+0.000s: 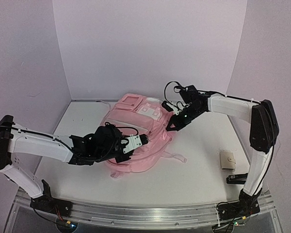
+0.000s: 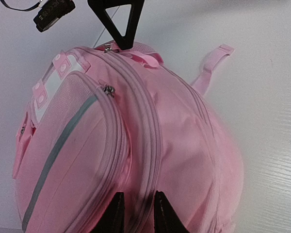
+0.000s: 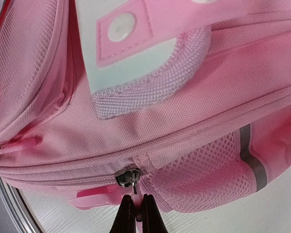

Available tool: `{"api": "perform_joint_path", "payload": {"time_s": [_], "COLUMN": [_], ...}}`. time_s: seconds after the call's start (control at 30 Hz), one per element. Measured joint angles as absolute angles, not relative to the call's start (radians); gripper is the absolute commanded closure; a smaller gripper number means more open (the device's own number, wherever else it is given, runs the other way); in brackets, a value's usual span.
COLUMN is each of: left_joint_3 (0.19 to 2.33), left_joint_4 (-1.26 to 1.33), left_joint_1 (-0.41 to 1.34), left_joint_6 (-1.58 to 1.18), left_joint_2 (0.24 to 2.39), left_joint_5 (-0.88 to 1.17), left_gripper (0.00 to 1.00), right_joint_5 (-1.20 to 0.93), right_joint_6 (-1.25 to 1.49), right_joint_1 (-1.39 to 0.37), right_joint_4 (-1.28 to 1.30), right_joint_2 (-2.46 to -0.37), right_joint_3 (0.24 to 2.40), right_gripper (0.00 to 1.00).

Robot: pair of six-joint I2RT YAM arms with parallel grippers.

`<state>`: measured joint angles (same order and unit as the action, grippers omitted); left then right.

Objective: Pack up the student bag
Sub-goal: Zip the student bag at the center of the board.

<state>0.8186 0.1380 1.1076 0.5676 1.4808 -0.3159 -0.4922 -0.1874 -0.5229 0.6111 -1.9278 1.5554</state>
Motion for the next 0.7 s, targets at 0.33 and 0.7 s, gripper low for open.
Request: {"api": "perform_joint_path", "payload": {"time_s": [0.33, 0.7], "left_joint_3": [0.889, 0.892], "left_joint_4": [0.031, -0.032], "left_joint_1": [1.0, 0.877], "left_joint_6": [0.147, -0.118], "left_joint_2": [1.429, 1.358], "left_joint_5": [-0.234, -0.106], "left_gripper": [0.23, 0.0], "right_joint_5": [-0.418, -0.481], "right_joint_6": [-0.175, -0.376], "right_joint_1": [-0.4, -0.409], "right_joint_4": [0.608, 0.684], "right_joint_2": [-1.939, -1.831], "right_joint_3": [1.577, 1.577], "right_gripper": [0.58, 0.21]}}
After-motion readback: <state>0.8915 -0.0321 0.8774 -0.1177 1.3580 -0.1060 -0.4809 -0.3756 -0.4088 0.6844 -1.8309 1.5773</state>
